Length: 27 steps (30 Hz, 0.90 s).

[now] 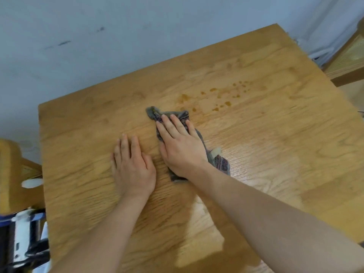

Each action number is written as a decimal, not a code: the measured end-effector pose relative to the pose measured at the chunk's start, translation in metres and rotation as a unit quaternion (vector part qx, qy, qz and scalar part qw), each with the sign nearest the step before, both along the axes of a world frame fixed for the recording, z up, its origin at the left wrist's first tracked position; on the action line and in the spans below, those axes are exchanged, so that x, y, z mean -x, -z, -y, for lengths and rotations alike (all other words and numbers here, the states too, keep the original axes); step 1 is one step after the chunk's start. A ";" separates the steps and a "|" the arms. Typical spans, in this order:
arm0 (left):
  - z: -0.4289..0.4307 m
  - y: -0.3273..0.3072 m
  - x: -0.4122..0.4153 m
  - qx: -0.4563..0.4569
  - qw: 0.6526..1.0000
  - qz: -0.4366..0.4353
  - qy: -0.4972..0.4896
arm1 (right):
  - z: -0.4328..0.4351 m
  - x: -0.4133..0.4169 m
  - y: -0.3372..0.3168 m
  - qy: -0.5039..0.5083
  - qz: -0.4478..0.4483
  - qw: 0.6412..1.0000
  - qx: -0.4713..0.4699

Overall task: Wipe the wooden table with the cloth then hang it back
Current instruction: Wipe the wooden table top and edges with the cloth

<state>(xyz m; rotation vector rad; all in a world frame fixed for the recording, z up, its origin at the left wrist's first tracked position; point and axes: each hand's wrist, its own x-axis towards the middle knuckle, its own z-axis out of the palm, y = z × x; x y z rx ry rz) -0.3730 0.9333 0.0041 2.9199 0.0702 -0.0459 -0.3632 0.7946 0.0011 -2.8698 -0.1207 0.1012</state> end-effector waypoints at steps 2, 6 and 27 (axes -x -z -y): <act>-0.001 0.001 0.004 -0.007 1.000 0.004 0.001 | 0.003 0.041 0.000 -0.004 0.027 1.000 -0.006; 0.002 -0.002 0.000 -0.023 1.000 -0.004 0.006 | 0.016 0.085 0.002 -0.036 0.023 0.999 -0.023; 0.000 0.002 -0.075 0.003 0.996 0.010 0.091 | -0.007 -0.007 -0.008 -0.012 -0.010 1.000 0.022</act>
